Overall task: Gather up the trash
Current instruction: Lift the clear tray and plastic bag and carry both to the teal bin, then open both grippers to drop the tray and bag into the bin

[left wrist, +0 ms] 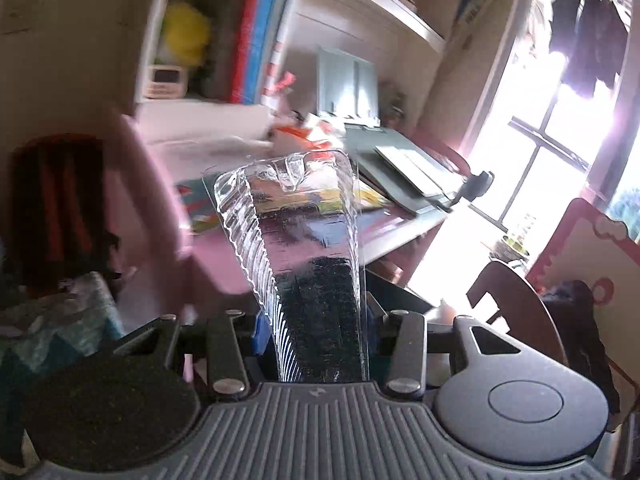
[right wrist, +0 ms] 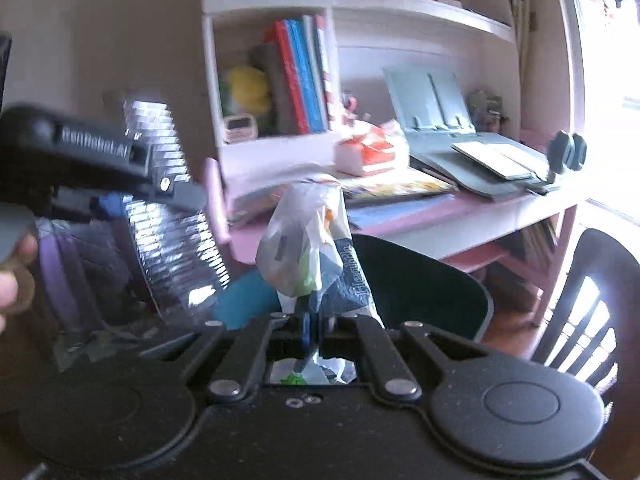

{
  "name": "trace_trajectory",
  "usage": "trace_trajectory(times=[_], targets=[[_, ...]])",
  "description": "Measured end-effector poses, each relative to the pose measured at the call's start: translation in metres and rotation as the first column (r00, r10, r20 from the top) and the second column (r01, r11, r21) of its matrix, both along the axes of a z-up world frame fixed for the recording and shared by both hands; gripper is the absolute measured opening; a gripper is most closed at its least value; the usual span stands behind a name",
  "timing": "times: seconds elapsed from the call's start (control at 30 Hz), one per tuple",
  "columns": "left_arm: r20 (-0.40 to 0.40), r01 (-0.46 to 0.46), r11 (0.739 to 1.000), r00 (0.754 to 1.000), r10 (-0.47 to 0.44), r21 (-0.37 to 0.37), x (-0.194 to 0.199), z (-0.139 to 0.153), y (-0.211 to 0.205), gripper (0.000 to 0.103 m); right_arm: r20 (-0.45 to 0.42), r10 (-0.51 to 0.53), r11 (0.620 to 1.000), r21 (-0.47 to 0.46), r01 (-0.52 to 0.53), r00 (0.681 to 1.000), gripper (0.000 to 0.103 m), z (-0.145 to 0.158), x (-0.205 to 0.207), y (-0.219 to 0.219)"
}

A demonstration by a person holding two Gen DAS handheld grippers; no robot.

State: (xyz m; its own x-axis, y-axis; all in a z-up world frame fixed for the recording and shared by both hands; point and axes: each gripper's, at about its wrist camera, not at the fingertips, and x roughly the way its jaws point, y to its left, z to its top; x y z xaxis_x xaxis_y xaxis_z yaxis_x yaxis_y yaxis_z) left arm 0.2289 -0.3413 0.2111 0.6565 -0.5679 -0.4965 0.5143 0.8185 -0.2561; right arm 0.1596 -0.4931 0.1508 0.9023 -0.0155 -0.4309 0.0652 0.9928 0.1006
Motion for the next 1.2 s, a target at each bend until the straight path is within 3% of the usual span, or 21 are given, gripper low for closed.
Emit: trace_trajectory(times=[0.33,0.6,0.7,0.8,0.93,1.0,1.03,1.2], targets=[[-0.061,0.072,0.981,0.996,-0.062,0.182,0.025,-0.051,-0.086,0.045,-0.112,-0.034,0.999,-0.003,0.034,0.993,0.003,-0.04,0.028,-0.034],[-0.128,0.094,0.956,0.99,-0.06,0.278,0.045,-0.085,-0.101,0.046,-0.183,-0.022,1.0,0.005,0.023,0.983,0.012,-0.059,0.036,-0.038],[-0.159,0.103,0.957,0.985,-0.06,0.272,0.049,-0.094,-0.1,0.051,-0.185,-0.016,1.0,0.0,0.016,0.983,0.014,-0.061,0.037,-0.039],[-0.177,0.099,0.964,0.983,-0.056,0.248,0.051,-0.098,-0.097,0.071,-0.185,-0.014,1.0,-0.01,0.012,0.983,0.019,-0.061,0.037,-0.037],[-0.177,0.108,0.969,0.982,-0.069,0.222,0.047,-0.096,-0.096,0.074,-0.183,-0.017,1.0,0.002,0.018,0.983,0.024,-0.06,0.036,-0.038],[-0.173,0.107,0.972,0.982,-0.071,0.207,0.044,-0.091,-0.094,0.079,-0.178,-0.014,1.0,0.007,0.016,0.984,0.038,-0.057,0.034,-0.038],[-0.165,0.103,0.975,0.984,-0.071,0.195,0.041,-0.088,-0.091,0.08,-0.172,-0.016,1.0,0.006,0.017,0.985,0.04,-0.056,0.032,-0.037],[-0.14,0.095,0.983,0.987,-0.073,0.159,0.028,-0.072,-0.076,0.08,-0.154,-0.025,1.0,0.004,0.026,0.988,0.04,-0.046,0.022,-0.034]])
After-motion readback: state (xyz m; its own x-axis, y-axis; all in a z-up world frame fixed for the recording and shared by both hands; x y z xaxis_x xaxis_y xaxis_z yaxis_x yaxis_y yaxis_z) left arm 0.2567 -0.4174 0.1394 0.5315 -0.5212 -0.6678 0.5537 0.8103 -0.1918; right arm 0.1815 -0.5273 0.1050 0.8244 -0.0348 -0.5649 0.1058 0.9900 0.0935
